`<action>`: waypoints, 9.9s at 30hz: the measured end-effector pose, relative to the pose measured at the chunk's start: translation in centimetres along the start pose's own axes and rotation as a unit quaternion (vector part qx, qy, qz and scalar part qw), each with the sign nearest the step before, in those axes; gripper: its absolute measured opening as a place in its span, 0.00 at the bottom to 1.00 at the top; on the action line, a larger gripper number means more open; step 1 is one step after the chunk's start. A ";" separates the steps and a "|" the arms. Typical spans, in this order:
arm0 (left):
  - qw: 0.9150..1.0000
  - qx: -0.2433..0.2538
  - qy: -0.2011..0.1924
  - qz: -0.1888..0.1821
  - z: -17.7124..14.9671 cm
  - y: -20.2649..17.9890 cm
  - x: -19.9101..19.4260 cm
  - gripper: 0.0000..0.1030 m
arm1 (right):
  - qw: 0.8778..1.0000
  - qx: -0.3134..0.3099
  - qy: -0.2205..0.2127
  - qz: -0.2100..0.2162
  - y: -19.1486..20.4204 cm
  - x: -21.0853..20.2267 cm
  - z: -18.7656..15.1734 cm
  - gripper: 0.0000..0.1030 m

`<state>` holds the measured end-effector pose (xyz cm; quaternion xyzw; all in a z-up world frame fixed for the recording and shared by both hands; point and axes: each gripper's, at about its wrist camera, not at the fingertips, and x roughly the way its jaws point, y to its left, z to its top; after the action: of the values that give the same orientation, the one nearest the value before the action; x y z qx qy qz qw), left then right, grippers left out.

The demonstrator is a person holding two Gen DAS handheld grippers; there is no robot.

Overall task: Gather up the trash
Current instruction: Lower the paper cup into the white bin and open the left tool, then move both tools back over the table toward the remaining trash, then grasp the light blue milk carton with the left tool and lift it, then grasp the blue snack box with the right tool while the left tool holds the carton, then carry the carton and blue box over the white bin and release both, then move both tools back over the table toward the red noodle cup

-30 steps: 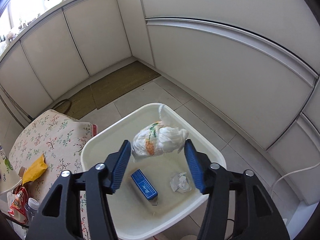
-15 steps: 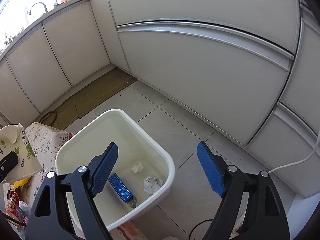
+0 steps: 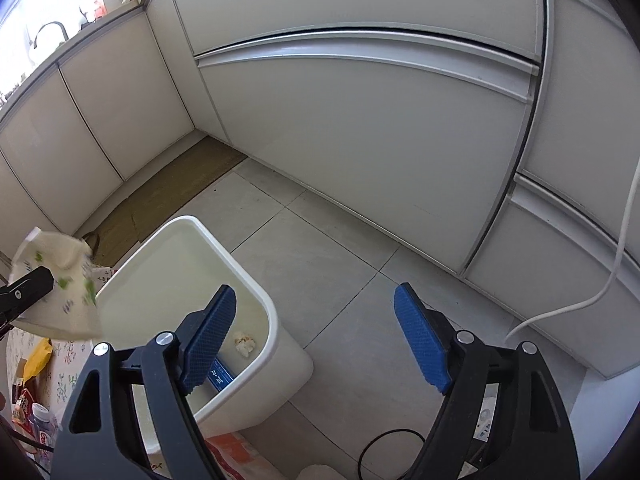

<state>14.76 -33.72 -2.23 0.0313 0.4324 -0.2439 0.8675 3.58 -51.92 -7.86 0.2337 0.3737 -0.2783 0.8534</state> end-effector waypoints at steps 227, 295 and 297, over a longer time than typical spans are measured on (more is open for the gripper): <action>0.989 -0.120 -0.090 0.001 -1.6 10.9 -8.2 0.50 | 0.993 -0.091 -0.072 0.038 9.9 -1.8 1.6 0.72; 0.977 -0.198 -0.027 0.077 -4.8 20.3 -9.6 0.78 | 0.972 -0.215 -0.059 0.080 21.5 -7.8 -3.8 0.87; 0.975 -0.206 -0.028 0.082 -5.2 21.4 -10.3 0.78 | 0.969 -0.227 -0.059 0.085 22.8 -8.3 -4.4 0.87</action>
<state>15.37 -9.47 -0.90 -0.1193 0.4450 -0.0791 0.8840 11.51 -29.98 0.17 0.0483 0.3551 -0.1264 0.9250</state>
